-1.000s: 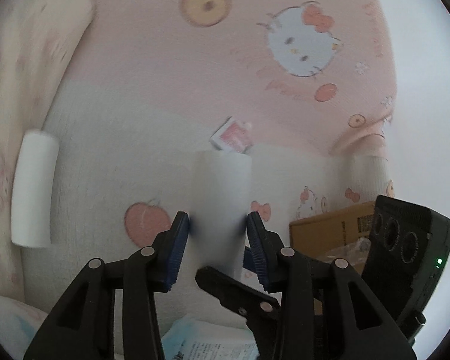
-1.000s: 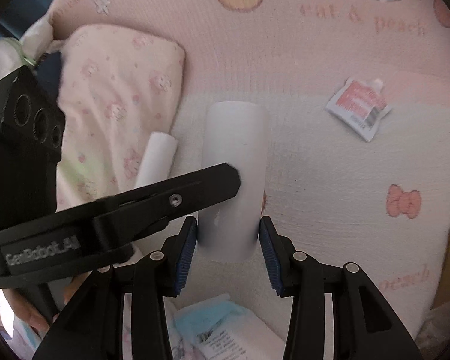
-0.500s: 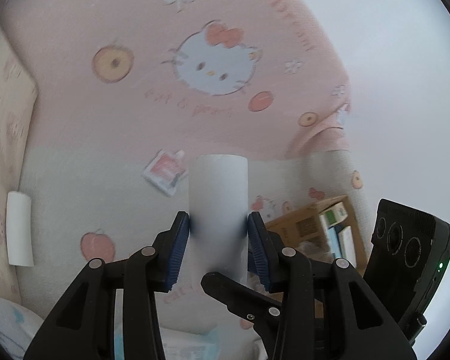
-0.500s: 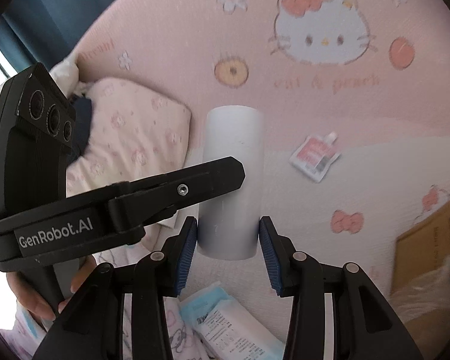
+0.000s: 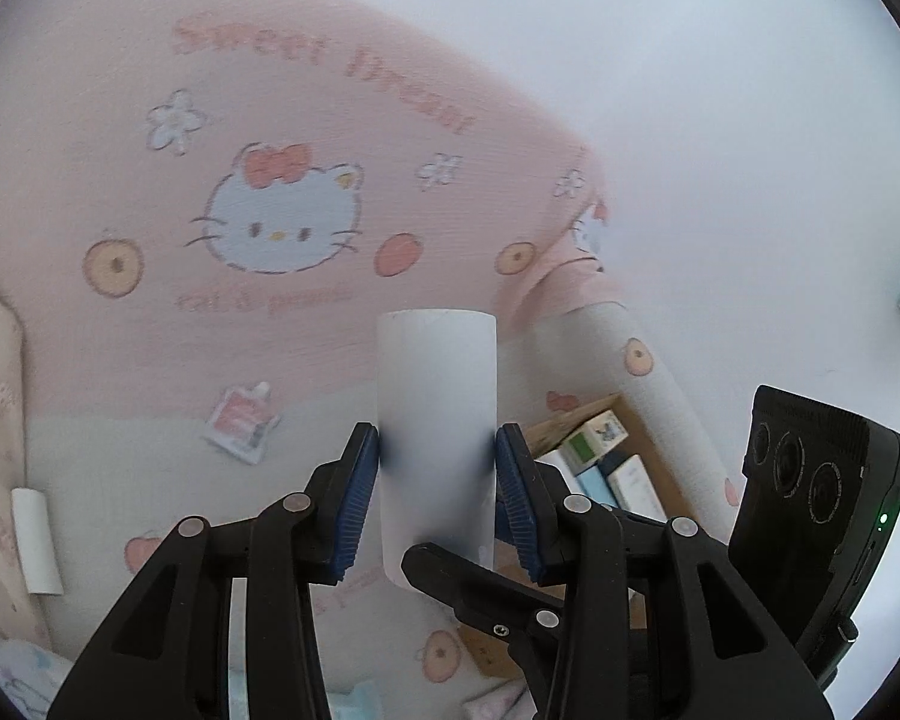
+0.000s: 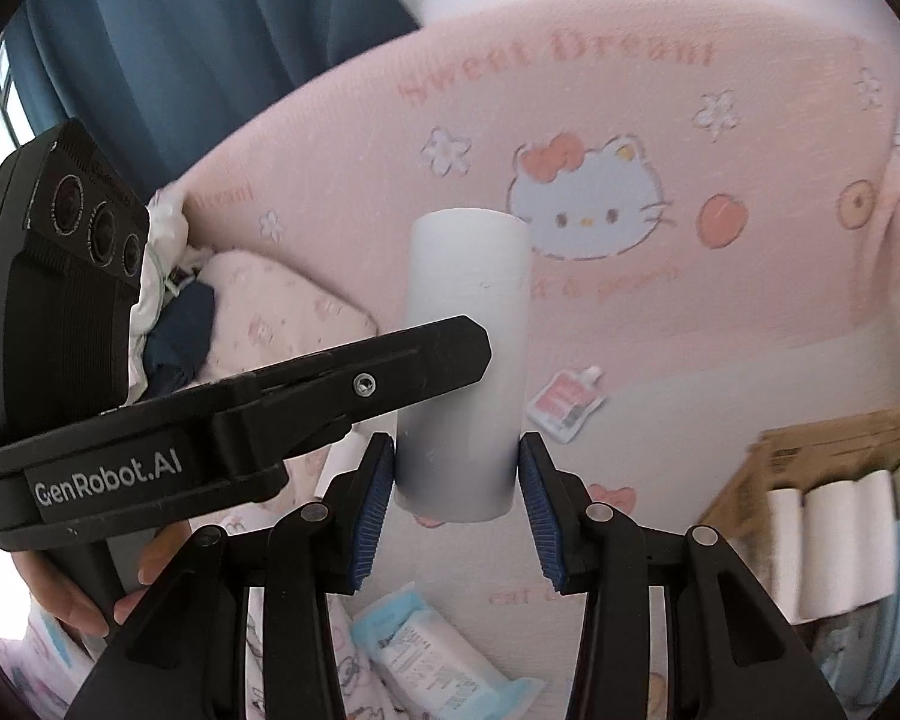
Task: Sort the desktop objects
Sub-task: 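Carry the held paper roll with the right gripper to the cardboard box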
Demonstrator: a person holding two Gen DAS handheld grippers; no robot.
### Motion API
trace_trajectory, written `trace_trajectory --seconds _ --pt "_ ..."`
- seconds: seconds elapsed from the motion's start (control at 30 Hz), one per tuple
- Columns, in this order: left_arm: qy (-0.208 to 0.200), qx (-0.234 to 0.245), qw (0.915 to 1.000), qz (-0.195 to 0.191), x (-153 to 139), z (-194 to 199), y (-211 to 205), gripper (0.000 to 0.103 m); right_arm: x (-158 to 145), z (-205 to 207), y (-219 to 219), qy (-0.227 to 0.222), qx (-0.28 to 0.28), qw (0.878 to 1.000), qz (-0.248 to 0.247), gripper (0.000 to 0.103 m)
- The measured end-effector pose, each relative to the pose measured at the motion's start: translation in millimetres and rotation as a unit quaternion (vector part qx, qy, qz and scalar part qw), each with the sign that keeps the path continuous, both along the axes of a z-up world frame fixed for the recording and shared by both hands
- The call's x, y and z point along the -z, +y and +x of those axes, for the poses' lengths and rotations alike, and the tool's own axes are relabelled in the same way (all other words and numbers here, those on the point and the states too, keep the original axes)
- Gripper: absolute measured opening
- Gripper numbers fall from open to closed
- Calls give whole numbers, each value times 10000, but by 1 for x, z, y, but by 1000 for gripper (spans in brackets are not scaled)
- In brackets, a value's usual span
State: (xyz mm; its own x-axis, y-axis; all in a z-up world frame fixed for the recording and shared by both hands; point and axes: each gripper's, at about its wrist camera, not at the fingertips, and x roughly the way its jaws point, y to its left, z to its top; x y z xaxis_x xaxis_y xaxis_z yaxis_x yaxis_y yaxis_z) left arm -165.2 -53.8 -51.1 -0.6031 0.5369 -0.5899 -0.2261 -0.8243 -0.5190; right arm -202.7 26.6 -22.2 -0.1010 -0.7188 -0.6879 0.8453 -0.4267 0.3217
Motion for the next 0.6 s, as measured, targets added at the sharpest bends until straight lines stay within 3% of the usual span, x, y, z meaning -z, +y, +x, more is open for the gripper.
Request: trace_trajectory --seconds 0.33,0.6 --pt "12 623 9979 -188 -11 -13 79 44 -8 -32 59 33 472 9988 -132 40" --pt "-99 1362 9905 -179 -7 -25 161 44 -3 -66 120 1 1030 9947 -23 40"
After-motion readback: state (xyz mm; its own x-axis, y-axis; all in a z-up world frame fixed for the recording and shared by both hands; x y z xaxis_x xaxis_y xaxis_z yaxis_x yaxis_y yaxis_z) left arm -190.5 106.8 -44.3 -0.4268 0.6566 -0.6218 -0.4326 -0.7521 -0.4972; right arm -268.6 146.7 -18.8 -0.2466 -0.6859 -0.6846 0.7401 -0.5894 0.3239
